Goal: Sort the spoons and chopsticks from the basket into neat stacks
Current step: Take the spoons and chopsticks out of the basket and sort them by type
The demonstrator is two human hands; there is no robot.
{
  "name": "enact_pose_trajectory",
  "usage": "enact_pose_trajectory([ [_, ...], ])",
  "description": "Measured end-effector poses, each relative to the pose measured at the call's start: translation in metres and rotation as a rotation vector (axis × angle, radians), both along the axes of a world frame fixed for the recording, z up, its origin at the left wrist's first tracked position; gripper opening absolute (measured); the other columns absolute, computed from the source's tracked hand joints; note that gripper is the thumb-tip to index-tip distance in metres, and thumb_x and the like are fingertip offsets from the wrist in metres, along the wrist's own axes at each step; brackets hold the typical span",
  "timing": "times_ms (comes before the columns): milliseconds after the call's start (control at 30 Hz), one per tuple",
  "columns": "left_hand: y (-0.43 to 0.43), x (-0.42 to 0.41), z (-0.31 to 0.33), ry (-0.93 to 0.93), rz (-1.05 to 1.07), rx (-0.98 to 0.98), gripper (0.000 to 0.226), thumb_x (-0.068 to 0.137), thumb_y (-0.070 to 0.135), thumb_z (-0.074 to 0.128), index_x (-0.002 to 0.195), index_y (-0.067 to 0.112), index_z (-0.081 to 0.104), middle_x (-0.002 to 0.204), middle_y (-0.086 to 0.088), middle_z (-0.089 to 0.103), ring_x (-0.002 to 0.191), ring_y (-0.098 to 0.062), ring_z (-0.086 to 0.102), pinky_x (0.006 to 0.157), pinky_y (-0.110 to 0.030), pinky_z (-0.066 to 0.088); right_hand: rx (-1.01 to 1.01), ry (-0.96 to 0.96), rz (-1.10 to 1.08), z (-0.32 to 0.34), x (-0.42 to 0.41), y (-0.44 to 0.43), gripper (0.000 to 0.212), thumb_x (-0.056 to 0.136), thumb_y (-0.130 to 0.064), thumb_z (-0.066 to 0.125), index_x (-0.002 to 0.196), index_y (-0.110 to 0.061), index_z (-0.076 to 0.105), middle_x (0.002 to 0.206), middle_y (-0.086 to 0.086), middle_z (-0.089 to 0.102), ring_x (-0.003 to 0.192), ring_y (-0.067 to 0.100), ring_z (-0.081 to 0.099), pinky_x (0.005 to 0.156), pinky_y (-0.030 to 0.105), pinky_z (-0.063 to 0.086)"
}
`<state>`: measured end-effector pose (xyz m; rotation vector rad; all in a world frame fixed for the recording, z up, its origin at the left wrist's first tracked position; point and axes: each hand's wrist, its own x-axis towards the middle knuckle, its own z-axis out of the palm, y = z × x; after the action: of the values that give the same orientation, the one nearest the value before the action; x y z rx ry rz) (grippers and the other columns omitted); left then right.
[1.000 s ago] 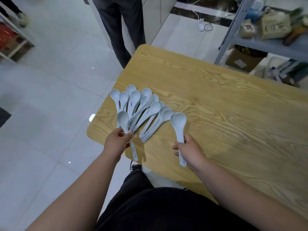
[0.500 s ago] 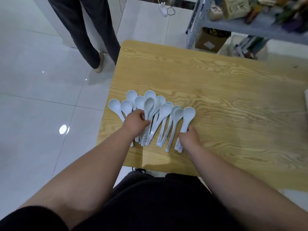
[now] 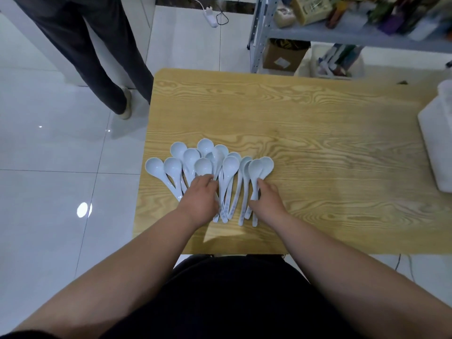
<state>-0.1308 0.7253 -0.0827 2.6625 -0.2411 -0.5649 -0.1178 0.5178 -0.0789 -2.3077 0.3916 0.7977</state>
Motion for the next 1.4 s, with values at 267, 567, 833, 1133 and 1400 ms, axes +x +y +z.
enact_pose_trajectory([
  [267, 0.003, -0.002, 0.0, 0.051, -0.058, 0.045, 0.059, 0.091, 0.022, 0.061, 0.145, 0.006, 0.045, 0.161, -0.018, 0.023, 0.15, -0.035, 0.017, 0.12, -0.039, 0.017, 0.045, -0.047, 0.182, 0.011, -0.006, -0.007, 0.056, 0.093, -0.021, 0.062, 0.146, -0.021, 0.043, 0.148, 0.006, 0.044, 0.137, 0.022, 0.037, 0.098, 0.025, 0.032],
  [567, -0.014, -0.013, 0.032, 0.026, 0.015, -0.158, 0.059, 0.098, 0.026, 0.056, 0.153, 0.017, 0.037, 0.157, -0.006, 0.038, 0.144, -0.022, 0.034, 0.113, -0.032, 0.03, 0.049, -0.051, 0.237, 0.037, -0.019, -0.03, 0.058, 0.096, -0.028, 0.057, 0.151, -0.026, 0.041, 0.149, 0.005, 0.046, 0.135, 0.017, 0.044, 0.109, 0.032, 0.038],
  [833, -0.079, -0.047, 0.071, 0.074, -0.141, -0.364, 0.047, 0.095, 0.03, 0.062, 0.14, 0.023, 0.051, 0.133, 0.007, 0.055, 0.125, -0.008, 0.051, 0.099, -0.019, 0.036, 0.101, -0.221, 0.166, 0.097, -0.077, -0.101, 0.042, 0.093, -0.031, 0.067, 0.135, -0.029, 0.059, 0.128, -0.012, 0.064, 0.116, -0.004, 0.056, 0.101, 0.021, 0.044],
  [1133, -0.225, -0.066, 0.105, -0.038, -0.328, -0.361, 0.046, 0.09, 0.04, 0.059, 0.133, 0.024, 0.056, 0.121, 0.015, 0.057, 0.11, 0.01, 0.048, 0.094, -0.004, 0.034, 0.039, -0.355, 0.221, 0.125, -0.155, -0.25, 0.045, 0.096, -0.038, 0.062, 0.14, -0.032, 0.054, 0.138, -0.017, 0.053, 0.129, -0.001, 0.045, 0.106, 0.021, 0.038],
  [1400, -0.371, -0.091, 0.125, -0.059, -0.302, -0.35, 0.039, 0.091, 0.034, 0.063, 0.129, 0.028, 0.058, 0.119, 0.019, 0.059, 0.113, 0.009, 0.051, 0.093, -0.007, 0.038, 0.106, -0.381, 0.139, 0.129, -0.189, -0.385, 0.043, 0.098, -0.043, 0.056, 0.14, -0.038, 0.051, 0.133, -0.026, 0.049, 0.123, -0.008, 0.043, 0.099, 0.014, 0.036],
])
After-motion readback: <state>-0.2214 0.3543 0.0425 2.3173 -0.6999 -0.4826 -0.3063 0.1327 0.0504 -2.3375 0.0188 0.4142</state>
